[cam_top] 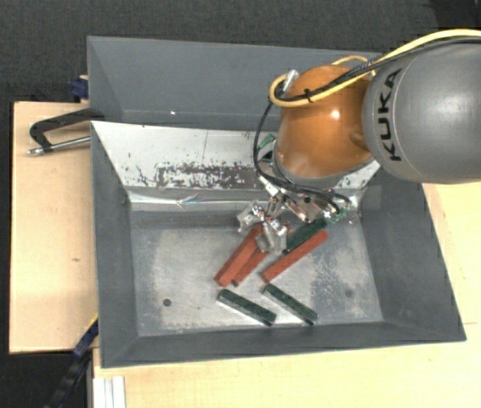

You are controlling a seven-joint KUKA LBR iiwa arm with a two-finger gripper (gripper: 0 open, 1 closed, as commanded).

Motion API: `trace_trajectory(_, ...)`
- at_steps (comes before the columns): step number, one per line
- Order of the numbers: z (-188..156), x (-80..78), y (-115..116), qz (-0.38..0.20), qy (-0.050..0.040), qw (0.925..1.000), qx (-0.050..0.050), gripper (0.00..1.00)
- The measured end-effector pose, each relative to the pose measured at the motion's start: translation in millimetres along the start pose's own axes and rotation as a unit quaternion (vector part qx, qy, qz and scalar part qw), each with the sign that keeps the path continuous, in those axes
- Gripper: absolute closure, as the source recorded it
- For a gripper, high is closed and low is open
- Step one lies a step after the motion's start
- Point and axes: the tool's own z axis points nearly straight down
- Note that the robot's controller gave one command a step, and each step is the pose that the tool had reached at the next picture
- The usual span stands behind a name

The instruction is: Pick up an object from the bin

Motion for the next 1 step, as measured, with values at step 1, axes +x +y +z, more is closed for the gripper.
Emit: trace_trajectory(1,-15.6,-0.9,-0.3,0.000,-0.0018,1.0000,0.001,1.00)
